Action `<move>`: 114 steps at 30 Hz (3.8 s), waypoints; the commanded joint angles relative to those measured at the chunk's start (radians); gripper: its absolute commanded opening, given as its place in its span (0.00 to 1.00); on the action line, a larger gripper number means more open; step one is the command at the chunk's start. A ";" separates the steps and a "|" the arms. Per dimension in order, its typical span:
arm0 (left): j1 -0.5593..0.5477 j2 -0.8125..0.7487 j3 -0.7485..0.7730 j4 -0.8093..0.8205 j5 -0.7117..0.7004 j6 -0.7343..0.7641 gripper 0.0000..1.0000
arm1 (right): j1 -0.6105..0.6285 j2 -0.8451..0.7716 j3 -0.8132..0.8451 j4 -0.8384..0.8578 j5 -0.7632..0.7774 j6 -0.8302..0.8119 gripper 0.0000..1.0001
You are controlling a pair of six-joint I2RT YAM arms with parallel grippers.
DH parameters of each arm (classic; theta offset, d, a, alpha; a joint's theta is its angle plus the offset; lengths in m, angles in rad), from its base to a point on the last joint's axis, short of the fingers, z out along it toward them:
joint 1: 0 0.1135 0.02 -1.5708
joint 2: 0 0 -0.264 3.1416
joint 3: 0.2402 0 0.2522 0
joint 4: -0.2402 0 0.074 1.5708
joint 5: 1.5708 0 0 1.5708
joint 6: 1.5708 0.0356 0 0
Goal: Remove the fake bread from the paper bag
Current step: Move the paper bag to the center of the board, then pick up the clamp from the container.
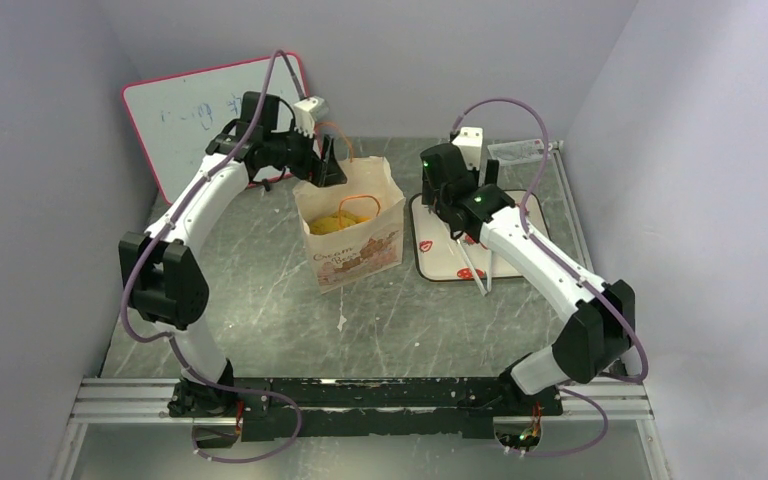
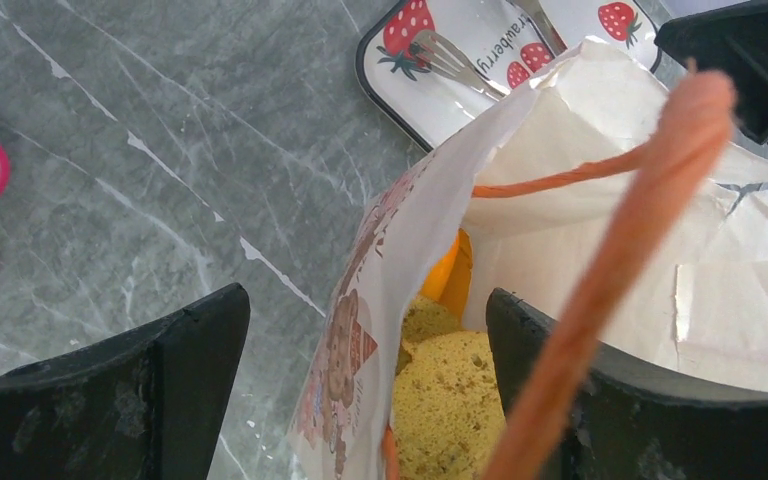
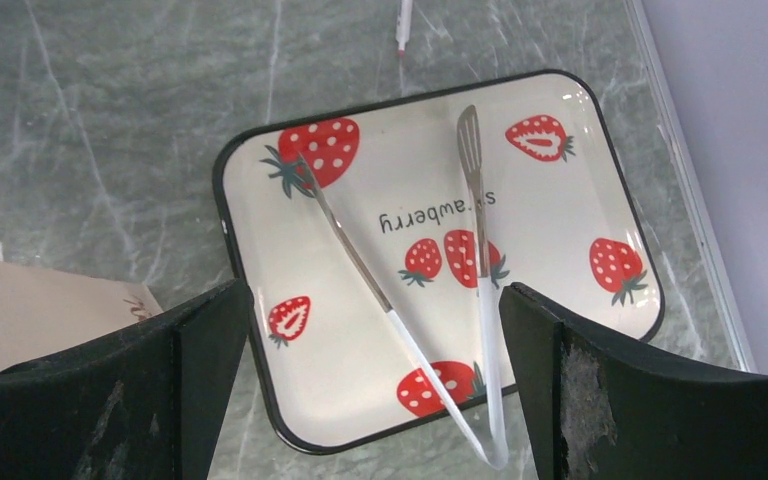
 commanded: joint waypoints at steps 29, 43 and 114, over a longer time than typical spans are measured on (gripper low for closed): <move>-0.086 -0.074 -0.014 0.098 -0.419 0.014 0.07 | -0.183 0.095 -0.160 -0.060 -0.218 0.044 1.00; -0.085 -0.098 0.020 0.068 -0.493 -0.039 0.07 | -0.208 0.102 -0.247 -0.030 -0.347 0.021 1.00; 0.010 -0.557 -0.243 -0.095 -0.892 -0.266 0.07 | 0.107 0.394 -0.003 0.278 -0.840 -0.251 0.00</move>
